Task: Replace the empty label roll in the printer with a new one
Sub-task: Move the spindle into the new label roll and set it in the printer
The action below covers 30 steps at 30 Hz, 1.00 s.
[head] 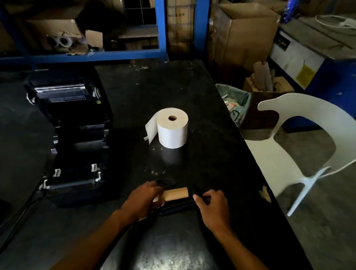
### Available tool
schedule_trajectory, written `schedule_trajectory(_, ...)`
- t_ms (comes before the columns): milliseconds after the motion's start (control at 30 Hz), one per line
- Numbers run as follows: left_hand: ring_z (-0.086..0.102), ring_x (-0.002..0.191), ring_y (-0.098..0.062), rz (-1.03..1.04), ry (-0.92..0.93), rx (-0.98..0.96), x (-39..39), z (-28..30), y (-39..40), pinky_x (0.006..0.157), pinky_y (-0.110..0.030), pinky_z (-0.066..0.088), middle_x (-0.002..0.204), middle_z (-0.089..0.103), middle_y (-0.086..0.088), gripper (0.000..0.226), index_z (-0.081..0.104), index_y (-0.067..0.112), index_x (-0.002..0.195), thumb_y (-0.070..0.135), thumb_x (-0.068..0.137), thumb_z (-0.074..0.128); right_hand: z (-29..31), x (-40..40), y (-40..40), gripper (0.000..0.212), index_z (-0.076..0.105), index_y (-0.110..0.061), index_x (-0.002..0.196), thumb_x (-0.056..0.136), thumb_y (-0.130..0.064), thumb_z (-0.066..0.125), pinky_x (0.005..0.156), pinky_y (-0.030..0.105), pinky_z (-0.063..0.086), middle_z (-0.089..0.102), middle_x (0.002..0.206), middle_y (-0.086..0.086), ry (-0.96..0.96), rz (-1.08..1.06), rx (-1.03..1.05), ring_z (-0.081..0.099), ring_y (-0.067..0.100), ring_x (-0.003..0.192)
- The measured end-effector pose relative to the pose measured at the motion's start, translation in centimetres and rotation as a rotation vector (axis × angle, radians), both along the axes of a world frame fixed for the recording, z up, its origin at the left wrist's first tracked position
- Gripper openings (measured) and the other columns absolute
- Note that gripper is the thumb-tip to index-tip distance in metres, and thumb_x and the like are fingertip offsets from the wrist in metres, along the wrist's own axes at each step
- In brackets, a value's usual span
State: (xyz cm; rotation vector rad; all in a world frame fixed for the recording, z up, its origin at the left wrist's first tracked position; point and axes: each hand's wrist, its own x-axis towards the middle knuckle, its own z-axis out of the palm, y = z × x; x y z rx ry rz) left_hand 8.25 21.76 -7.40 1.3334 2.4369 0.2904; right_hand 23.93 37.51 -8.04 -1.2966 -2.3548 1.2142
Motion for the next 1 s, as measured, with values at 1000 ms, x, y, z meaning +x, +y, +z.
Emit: schedule_trajectory(1000,0.067,0.075,-0.028,0.821,-0.152,0.33,-13.1,5.2,10.2,0.049,-0.028,0.045,0.067,0.063,-0.001,0.018,0.063,0.019,0.07,0.024,0.088,0.062,6.0,-23.1,7.5,0.064,0.047,-0.018,0.133,0.079,-0.045,0.07,0.097,0.046,0.043,0.001,0.157,0.019,-0.202,0.479,0.405,0.019,0.043,0.136)
